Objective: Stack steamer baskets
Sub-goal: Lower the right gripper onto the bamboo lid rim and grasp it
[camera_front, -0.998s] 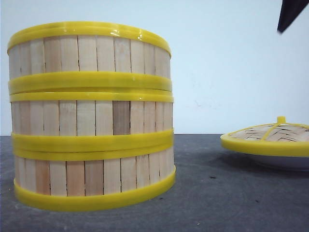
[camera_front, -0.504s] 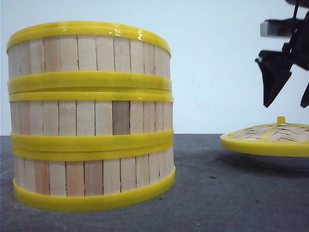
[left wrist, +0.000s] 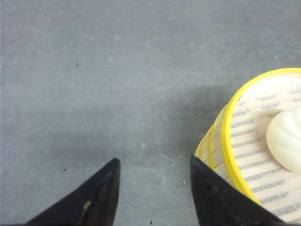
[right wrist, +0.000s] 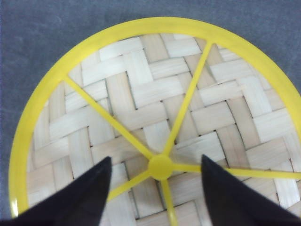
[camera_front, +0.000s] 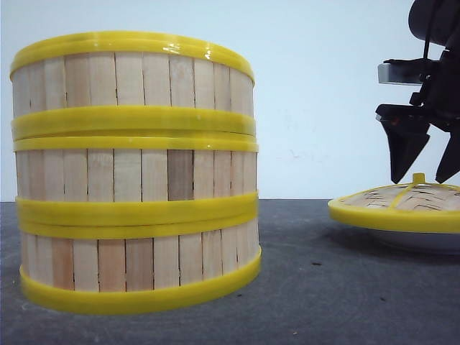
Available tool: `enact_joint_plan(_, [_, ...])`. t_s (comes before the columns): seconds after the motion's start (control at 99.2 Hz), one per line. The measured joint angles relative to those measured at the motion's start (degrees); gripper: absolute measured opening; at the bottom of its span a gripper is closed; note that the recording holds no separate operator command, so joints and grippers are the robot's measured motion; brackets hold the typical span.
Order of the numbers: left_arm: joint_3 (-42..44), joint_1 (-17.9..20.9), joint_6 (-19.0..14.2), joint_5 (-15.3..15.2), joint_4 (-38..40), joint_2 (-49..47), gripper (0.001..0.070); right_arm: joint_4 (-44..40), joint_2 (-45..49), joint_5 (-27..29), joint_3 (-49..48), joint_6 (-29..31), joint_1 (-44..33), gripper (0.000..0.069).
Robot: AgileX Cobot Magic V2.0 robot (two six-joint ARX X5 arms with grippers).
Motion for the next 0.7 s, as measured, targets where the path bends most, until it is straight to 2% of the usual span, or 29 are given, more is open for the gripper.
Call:
enact_joint_plan(0.242, [0.0,0.0,0.0,0.0,-0.2,1.3,0.028,0.1,0.0,0.0,0.0,0.0,0.0,0.0172])
enact_joint_plan(0.413, [0.0,0.0,0.0,0.0,-0.3,1.4,0.028,0.1,0.0,0.0,0.0,0.0,0.0,0.0079])
enact_joint_plan(0.696, [-0.2,0.0,0.0,0.0,-0.3,1.3,0.028,-0.3,-0.3,0.0,0.1,0.0,0.0,0.0066])
